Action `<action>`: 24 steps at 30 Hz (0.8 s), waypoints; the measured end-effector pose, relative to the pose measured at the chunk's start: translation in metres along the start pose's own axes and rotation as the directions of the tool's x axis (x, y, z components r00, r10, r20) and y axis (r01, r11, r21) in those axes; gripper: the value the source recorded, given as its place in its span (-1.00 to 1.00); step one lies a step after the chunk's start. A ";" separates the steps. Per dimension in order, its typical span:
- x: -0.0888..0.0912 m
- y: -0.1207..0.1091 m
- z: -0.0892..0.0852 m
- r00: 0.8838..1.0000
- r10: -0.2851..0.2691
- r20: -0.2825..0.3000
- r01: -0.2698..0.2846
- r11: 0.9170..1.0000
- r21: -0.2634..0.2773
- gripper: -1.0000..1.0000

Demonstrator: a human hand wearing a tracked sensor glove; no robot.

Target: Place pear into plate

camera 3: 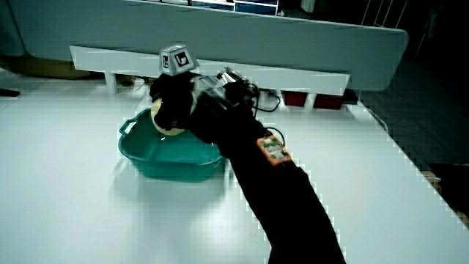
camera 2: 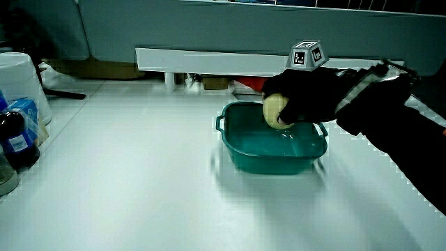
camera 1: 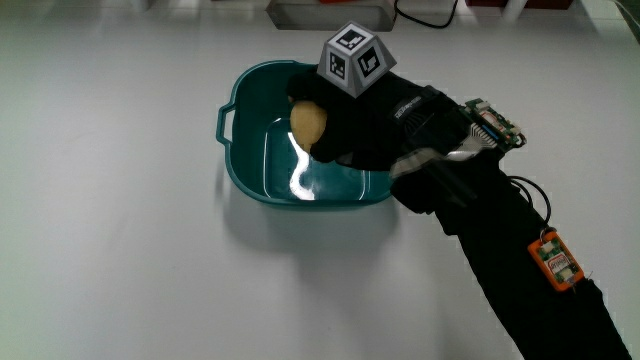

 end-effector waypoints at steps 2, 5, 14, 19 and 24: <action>0.005 0.002 -0.002 1.000 -0.027 0.001 0.027 1.000 -0.011 0.00; 0.009 0.002 -0.009 0.999 -0.027 -0.025 0.027 1.000 0.004 0.00; 0.021 0.028 -0.052 0.993 -0.102 -0.060 0.100 0.994 -0.038 0.00; 0.019 0.036 -0.070 0.992 -0.121 -0.029 0.119 0.990 -0.077 0.00; 0.018 0.046 -0.089 0.990 -0.140 -0.008 0.138 0.985 -0.098 0.00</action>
